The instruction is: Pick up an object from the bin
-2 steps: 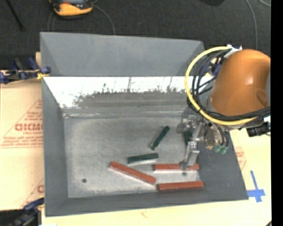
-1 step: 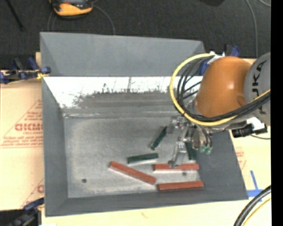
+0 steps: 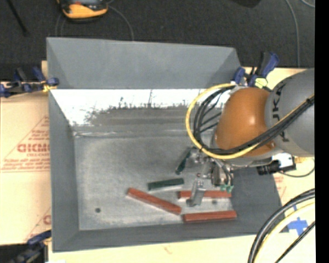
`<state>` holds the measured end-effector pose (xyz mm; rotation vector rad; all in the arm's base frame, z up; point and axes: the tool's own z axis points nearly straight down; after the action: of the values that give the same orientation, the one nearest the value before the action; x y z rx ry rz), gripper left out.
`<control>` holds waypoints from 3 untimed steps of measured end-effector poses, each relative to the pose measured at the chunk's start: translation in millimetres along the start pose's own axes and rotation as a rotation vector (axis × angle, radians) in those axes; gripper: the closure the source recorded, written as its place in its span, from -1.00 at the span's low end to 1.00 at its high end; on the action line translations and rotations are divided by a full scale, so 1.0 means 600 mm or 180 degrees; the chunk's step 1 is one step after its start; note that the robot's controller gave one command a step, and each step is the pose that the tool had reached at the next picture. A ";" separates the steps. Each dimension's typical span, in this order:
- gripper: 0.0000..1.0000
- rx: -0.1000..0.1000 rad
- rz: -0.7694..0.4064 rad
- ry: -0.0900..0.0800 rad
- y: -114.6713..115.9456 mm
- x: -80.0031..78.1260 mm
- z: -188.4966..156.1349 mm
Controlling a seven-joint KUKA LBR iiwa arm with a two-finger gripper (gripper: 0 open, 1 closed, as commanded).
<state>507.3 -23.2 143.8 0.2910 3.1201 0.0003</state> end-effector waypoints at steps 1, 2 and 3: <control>-1.00 0.0002 0.0019 0.0008 0.001 0.003 0.024; -1.00 0.0005 -0.0250 0.0033 -0.007 -0.004 0.052; 1.00 -0.0001 0.0345 0.0018 0.016 0.029 0.114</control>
Offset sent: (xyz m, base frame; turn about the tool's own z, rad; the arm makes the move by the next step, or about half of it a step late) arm 0.0082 -0.0225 0.0013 -0.2061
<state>492.5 -10.5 75.1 0.4605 3.1054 0.0025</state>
